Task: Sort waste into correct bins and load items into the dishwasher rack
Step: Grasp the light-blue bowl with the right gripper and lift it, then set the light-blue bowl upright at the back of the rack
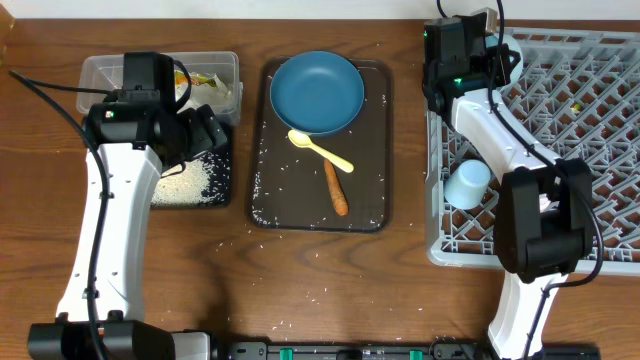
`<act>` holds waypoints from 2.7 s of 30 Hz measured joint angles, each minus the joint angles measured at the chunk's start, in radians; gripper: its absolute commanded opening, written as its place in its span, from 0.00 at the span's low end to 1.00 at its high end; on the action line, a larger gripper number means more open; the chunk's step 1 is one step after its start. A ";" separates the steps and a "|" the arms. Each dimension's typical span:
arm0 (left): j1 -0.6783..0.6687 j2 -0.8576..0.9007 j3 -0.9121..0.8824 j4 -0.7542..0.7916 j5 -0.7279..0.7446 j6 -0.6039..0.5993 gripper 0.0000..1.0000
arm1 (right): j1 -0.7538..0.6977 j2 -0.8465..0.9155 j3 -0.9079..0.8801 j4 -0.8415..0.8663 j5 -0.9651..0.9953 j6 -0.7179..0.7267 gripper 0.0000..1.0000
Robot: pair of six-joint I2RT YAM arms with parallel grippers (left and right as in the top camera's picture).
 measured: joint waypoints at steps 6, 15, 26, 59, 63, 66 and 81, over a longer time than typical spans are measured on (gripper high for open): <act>0.000 0.000 0.000 0.000 0.000 0.000 0.99 | 0.002 0.018 0.000 0.024 0.007 -0.012 0.12; 0.000 0.000 0.000 0.000 0.000 0.000 0.99 | 0.078 0.035 0.000 -0.029 0.025 -0.035 0.35; 0.000 0.000 0.000 0.000 0.000 0.000 0.99 | 0.148 0.045 0.000 -0.181 -0.062 0.015 0.20; 0.000 0.000 0.000 0.000 0.000 0.000 0.99 | -0.325 -0.263 0.012 -0.367 -1.067 0.660 0.53; 0.000 0.000 0.000 0.000 0.000 0.000 1.00 | -0.381 -0.200 0.003 -0.369 -1.236 0.725 0.53; 0.000 0.000 0.000 0.000 0.000 0.000 0.99 | -0.382 -0.173 0.002 -0.359 -1.306 0.748 0.53; 0.000 0.000 0.000 0.000 0.000 0.000 0.99 | -0.373 -0.076 0.001 -0.159 -1.378 0.790 0.38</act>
